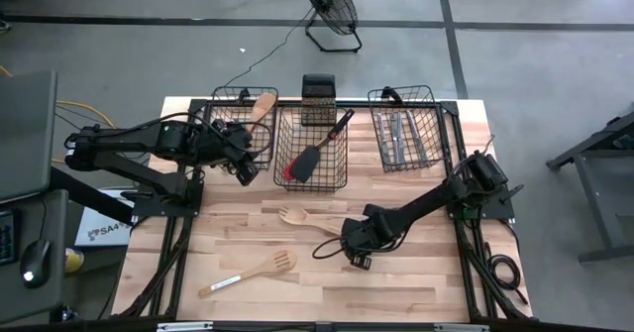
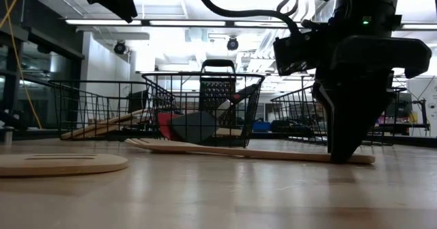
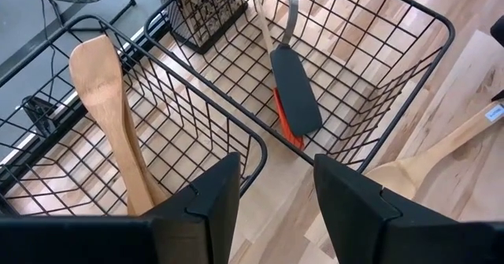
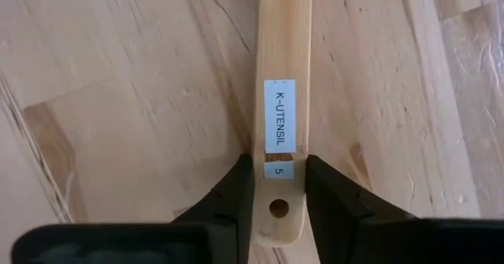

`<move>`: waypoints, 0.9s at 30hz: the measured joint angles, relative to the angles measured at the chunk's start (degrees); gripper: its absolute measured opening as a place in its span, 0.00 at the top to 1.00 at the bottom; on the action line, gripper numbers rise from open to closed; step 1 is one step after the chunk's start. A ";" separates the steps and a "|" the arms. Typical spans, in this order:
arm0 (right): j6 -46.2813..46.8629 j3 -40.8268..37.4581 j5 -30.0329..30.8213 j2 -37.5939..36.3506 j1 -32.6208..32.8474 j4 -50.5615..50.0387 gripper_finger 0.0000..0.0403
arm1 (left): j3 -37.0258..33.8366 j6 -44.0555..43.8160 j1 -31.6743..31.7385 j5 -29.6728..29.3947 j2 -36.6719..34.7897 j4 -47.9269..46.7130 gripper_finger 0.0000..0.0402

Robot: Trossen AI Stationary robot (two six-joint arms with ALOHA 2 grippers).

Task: Pick & Place Kitchen Items
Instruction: Put the light brown wooden serving fork into the left wire basket

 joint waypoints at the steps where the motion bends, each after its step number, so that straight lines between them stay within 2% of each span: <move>1: -0.16 0.15 0.01 -0.14 0.04 -0.25 0.79 | 0.00 0.00 0.00 0.00 -0.01 0.01 0.60; 14: -3.32 0.17 1.93 -5.63 0.55 -1.27 0.79 | 0.00 0.00 0.00 0.09 -0.02 -0.03 0.60; 27: -6.22 0.32 6.47 -11.11 1.79 -1.63 0.79 | 0.00 0.00 0.00 0.22 0.01 -0.03 0.60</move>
